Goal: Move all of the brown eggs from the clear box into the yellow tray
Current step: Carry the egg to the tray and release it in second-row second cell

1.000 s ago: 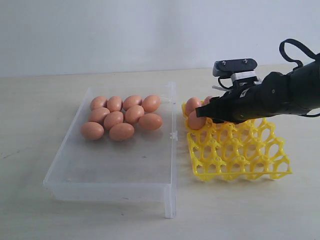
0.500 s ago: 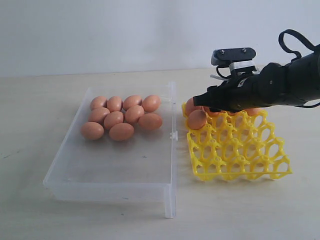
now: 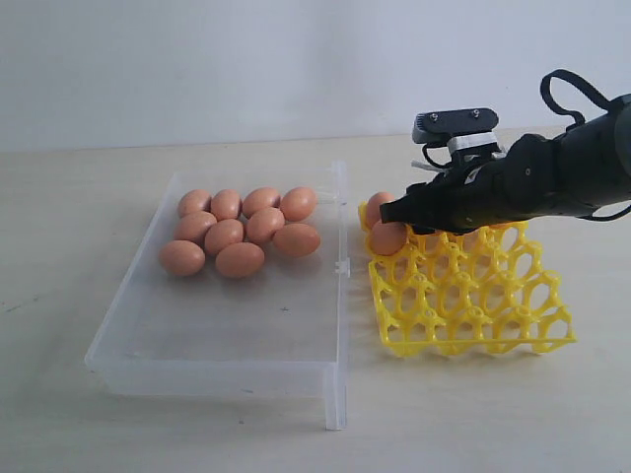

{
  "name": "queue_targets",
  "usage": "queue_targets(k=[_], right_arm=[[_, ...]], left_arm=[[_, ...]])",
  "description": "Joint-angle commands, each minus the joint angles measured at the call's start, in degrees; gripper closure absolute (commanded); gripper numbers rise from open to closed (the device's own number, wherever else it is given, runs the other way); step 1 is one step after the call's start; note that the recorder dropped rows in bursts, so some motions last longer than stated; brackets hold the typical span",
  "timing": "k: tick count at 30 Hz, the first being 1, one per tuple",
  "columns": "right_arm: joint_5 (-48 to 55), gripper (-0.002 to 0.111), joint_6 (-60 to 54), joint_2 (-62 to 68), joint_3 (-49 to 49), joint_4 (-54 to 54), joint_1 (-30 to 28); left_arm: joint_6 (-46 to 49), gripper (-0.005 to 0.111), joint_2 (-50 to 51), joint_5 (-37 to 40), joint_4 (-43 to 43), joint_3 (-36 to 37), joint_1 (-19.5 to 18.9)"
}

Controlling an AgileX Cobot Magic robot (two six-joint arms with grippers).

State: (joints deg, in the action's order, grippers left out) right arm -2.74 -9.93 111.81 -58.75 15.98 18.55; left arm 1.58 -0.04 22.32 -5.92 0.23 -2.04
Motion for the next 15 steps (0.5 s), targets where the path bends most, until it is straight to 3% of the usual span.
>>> queue_targets(k=[1,8,11,15], right_arm=[[-0.43,0.108,0.04,-0.01,-0.31,-0.76,0.08],[-0.43,0.106,0.04,-0.01,-0.31,-0.76,0.08],[-0.28,0.095,0.04,-0.01,-0.31,-0.76,0.08],[-0.06,0.069,0.04,-0.01,-0.31,-0.76,0.08]], left_arm=[[-0.27,0.107,0.04,-0.52,0.14,-0.23,0.34],[-0.27,0.107,0.04,-0.52,0.14,-0.23,0.34],[-0.27,0.107,0.04,-0.52,0.14,-0.23,0.34],[-0.27,0.107,0.04,-0.52,0.14,-0.23,0.34]])
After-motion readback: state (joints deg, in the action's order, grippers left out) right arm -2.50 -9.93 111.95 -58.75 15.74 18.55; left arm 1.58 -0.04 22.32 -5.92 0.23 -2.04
